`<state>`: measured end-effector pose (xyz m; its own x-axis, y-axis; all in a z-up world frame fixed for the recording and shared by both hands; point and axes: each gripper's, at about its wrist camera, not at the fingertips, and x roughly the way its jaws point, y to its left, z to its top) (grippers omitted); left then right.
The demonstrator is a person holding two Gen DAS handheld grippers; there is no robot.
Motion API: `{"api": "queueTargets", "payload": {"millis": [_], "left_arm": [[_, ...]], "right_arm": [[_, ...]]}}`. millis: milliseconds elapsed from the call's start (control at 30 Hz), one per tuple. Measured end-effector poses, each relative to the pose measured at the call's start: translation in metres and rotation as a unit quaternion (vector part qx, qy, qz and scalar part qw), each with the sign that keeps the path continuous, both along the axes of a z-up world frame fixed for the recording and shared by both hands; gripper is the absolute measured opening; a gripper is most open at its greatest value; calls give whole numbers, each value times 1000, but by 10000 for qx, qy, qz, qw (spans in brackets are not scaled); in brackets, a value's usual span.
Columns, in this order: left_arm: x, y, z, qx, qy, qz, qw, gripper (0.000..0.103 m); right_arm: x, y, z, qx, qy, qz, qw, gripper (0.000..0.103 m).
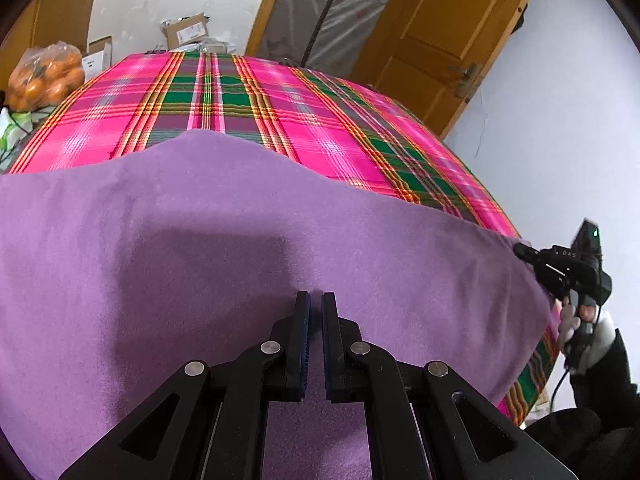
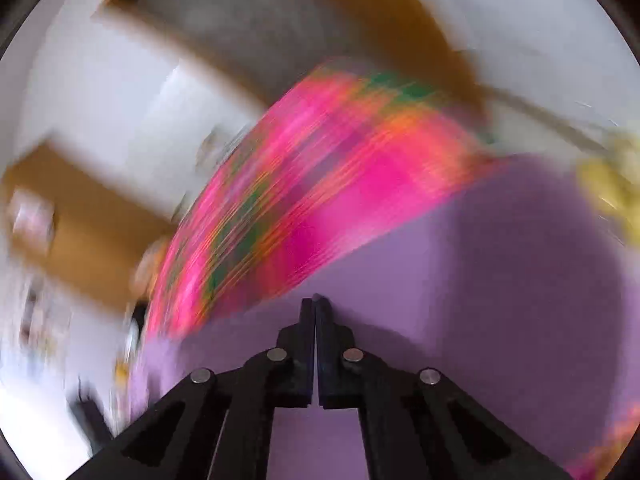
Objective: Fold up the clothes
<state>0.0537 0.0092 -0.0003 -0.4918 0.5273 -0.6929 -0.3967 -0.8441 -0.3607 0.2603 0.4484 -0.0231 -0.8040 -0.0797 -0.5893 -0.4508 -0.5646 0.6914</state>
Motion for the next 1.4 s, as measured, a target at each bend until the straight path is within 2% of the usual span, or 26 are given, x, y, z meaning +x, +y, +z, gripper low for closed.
{"api": "queueTargets", "payload": {"millis": [67,100,167,267,333,400,533,667,800,1000,1200,1400], "left_arm": [[1,1,0,-13,32,21,10000,5],[1,2,0,-23,54,28,10000,5],[2,3,0,-35,74,44,10000,5],[7,2,1,-56,86,64,9999,5],[11,-2,0,-56,107,69,9999,5],[18,-10,-1,-9,122,100,9999,5],[26,-31,-1,66,142,251,9996,5],[22,-72,-2,84,123,939,9955,5],[21,-108,-2,138,76,1534,9880,6],[18,-139,6,-154,128,1975,9801,6],[-21,-146,22,-524,342,2295,9713,6],[-61,-146,17,-933,242,2451,9647,6]], "right_arm": [[9,4,3,111,-38,-172,9998,1],[6,-3,5,156,-24,-75,9998,9],[-8,-28,10,226,74,390,9990,12],[-36,-75,17,490,158,1216,9912,12],[-51,-99,13,621,57,1688,9837,12],[-49,-102,4,532,-48,1833,9816,4],[-51,-98,3,223,-145,1805,9832,3],[-63,-124,17,807,-14,2074,9749,4],[-84,-149,9,999,-183,2478,9635,5],[-101,-162,19,1194,-191,2813,9520,11],[-119,-191,27,1272,-66,3227,9379,11],[-136,-196,25,1281,-198,3242,9371,11]]}}
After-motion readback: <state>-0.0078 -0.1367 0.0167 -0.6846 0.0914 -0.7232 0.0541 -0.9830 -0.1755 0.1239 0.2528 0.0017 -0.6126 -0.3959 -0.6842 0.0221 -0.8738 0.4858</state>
